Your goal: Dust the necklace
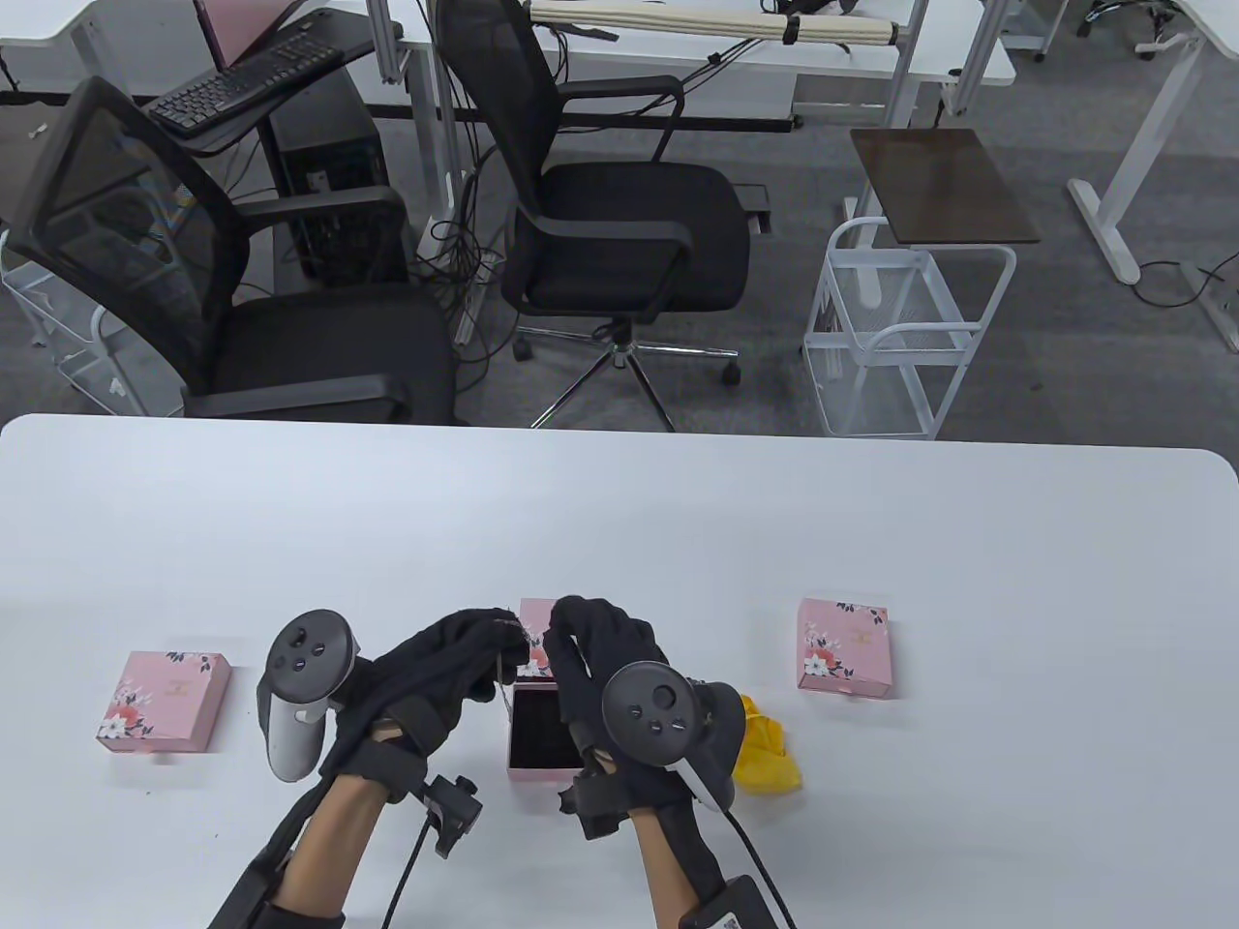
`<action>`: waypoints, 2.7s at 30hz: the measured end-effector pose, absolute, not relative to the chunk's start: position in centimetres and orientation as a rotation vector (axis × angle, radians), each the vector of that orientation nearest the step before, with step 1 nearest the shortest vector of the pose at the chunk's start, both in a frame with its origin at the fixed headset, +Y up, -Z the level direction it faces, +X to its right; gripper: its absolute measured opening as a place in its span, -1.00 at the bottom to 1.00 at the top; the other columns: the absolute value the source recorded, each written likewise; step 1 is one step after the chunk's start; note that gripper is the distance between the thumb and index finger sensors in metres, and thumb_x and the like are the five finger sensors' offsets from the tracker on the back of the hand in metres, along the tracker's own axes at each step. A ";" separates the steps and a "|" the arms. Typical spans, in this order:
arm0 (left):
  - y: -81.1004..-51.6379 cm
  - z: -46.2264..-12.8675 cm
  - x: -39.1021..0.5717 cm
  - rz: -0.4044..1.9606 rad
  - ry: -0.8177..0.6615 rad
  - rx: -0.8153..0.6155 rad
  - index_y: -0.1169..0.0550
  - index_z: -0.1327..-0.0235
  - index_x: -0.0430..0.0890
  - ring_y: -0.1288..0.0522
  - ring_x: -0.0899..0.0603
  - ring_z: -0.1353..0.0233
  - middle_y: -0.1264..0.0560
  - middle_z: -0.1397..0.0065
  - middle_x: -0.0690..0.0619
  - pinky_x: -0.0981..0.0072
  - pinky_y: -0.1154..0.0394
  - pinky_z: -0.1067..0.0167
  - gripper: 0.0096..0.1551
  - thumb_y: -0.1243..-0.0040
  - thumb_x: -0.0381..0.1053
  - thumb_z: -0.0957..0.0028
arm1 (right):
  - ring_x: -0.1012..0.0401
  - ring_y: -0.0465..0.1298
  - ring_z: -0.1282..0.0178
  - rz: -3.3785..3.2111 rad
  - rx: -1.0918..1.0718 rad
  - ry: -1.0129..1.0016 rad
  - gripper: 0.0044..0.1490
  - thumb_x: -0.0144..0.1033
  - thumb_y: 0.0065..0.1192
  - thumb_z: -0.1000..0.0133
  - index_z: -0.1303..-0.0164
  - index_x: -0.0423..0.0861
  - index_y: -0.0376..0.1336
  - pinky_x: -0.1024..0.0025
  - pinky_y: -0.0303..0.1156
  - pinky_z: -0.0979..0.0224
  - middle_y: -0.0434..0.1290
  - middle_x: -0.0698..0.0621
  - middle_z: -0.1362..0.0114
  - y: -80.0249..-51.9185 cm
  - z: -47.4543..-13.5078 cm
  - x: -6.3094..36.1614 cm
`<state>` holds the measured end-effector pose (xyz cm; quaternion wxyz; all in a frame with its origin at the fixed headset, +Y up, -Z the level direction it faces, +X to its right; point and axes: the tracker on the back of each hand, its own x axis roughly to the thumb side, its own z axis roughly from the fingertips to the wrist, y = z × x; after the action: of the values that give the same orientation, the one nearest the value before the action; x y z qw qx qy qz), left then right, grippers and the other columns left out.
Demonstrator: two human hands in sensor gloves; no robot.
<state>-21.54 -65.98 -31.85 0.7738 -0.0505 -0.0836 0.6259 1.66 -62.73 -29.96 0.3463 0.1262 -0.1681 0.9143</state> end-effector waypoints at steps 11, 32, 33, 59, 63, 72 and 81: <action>-66.6 -31.9 -21.9 1.419 -0.108 -0.059 -0.65 -0.22 0.08 -0.47 -0.20 -0.42 -0.51 -0.52 -0.04 -0.03 -0.48 -0.30 -0.61 -0.24 0.21 -0.27 | -0.23 0.48 -0.29 2.465 0.435 -0.290 -0.40 -0.12 0.25 -0.38 -0.50 -0.23 0.29 -0.06 0.44 -0.32 0.41 -0.35 -0.48 -62.6 -29.1 -1.0; -67.6 -32.2 -22.5 1.621 -0.081 -0.130 -0.52 -0.38 0.10 -0.43 -0.23 -0.40 -0.52 -0.45 -0.04 -0.04 -0.46 -0.29 -0.59 -0.11 0.12 -0.32 | -0.08 0.61 -0.06 2.493 0.419 -0.372 -0.58 -0.27 0.22 -0.35 -0.35 -0.15 0.39 0.06 0.53 -0.17 0.57 -0.24 -0.26 -63.3 -28.6 -2.7; -67.6 -32.2 -22.6 1.616 -0.075 -0.122 -0.53 -0.37 0.09 -0.46 -0.20 -0.38 -0.56 -0.41 0.00 -0.01 -0.49 -0.26 -0.59 -0.12 0.13 -0.31 | -0.08 0.61 -0.06 2.494 0.422 -0.366 -0.58 -0.27 0.22 -0.35 -0.35 -0.15 0.39 0.06 0.54 -0.17 0.58 -0.24 -0.25 -63.3 -28.6 -2.7; -65.5 -32.1 -25.8 1.511 -0.063 0.104 -0.53 -0.38 0.00 -0.61 -0.07 -0.19 -0.68 -0.25 0.03 0.15 -0.61 -0.09 -0.56 -0.15 0.10 -0.32 | -0.07 0.61 -0.05 2.453 0.542 -0.136 -0.57 -0.26 0.22 -0.34 -0.35 -0.14 0.39 0.07 0.54 -0.17 0.58 -0.23 -0.24 -64.8 -28.7 -4.6; -64.9 -31.8 -26.4 1.465 -0.038 0.172 -0.58 -0.33 0.04 -0.63 -0.06 -0.16 -0.71 -0.21 0.05 0.16 -0.62 -0.06 -0.59 -0.19 0.12 -0.29 | -0.07 0.61 -0.05 2.457 0.547 -0.121 -0.57 -0.26 0.23 -0.34 -0.35 -0.14 0.40 0.07 0.54 -0.17 0.58 -0.23 -0.24 -65.0 -28.8 -4.7; -63.9 -31.2 -26.7 1.443 -0.050 0.230 -0.58 -0.33 0.05 -0.62 -0.07 -0.18 -0.70 -0.24 0.05 0.16 -0.62 -0.08 -0.59 -0.20 0.12 -0.29 | -0.07 0.61 -0.06 2.452 0.558 -0.079 -0.58 -0.26 0.23 -0.34 -0.35 -0.14 0.40 0.06 0.53 -0.17 0.58 -0.22 -0.25 -65.2 -28.9 -4.8; -63.8 -31.0 -25.3 1.504 -0.098 0.169 -0.59 -0.32 0.05 -0.62 -0.07 -0.18 -0.70 -0.23 0.05 0.15 -0.62 -0.08 -0.60 -0.20 0.13 -0.28 | -0.09 0.59 -0.10 2.479 0.588 0.006 -0.57 -0.23 0.23 -0.36 -0.36 -0.13 0.38 0.04 0.51 -0.21 0.57 -0.22 -0.28 -65.6 -29.3 -4.7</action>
<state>-25.34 -63.83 -31.03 0.7260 0.0768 -0.0443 0.6819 -4.72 -65.60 -29.30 0.2925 0.2207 0.0024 0.9304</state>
